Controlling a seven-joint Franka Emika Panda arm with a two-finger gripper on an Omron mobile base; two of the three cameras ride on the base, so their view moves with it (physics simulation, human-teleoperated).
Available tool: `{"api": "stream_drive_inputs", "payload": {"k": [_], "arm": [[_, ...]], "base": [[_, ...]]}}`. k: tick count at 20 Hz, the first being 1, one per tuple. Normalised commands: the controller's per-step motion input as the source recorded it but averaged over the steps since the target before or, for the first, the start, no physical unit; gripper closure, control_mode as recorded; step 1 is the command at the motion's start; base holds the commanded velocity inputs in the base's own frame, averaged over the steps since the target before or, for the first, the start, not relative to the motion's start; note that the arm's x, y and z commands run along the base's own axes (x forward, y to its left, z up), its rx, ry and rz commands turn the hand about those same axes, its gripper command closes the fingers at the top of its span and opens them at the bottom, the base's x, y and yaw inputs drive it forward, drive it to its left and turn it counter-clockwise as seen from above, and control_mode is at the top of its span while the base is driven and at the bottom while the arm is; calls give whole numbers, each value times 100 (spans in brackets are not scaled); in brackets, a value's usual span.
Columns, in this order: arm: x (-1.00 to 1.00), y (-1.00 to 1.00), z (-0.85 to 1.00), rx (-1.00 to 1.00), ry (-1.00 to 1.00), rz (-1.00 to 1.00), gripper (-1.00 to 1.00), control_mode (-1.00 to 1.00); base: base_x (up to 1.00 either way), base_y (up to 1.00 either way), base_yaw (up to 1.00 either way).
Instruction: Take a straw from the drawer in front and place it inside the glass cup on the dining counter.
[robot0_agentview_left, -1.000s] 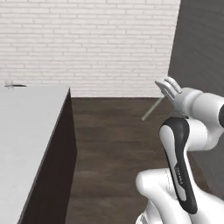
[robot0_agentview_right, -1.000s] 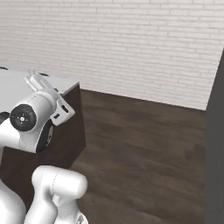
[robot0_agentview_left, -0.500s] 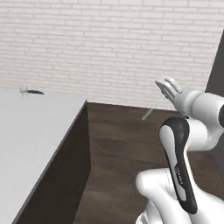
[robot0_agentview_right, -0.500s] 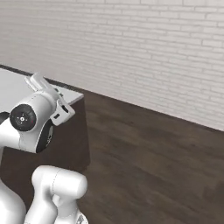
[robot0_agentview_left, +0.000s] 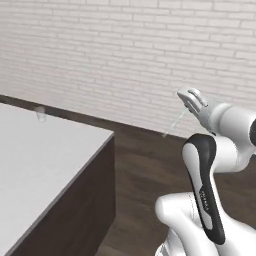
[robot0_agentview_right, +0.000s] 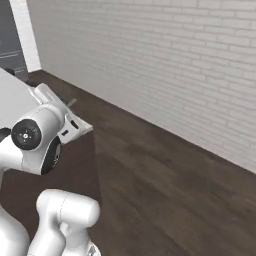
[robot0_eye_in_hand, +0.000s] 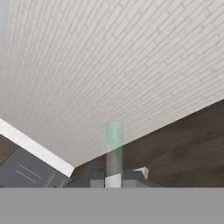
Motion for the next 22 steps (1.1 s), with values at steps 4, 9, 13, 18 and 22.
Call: {"api": "stream_drive_inputs", "payload": {"k": [4,9,13,18,22], "arm": [[0,0,0,0,0,0,100,100],[0,0,0,0,0,0,100,100],[0,0,0,0,0,0,100,100],[0,0,0,0,0,0,100,100],[0,0,0,0,0,0,100,100]], "base": [[81,-62,43],[82,-63,43],[83,-62,44],[81,-61,44],[82,-58,43]]}}
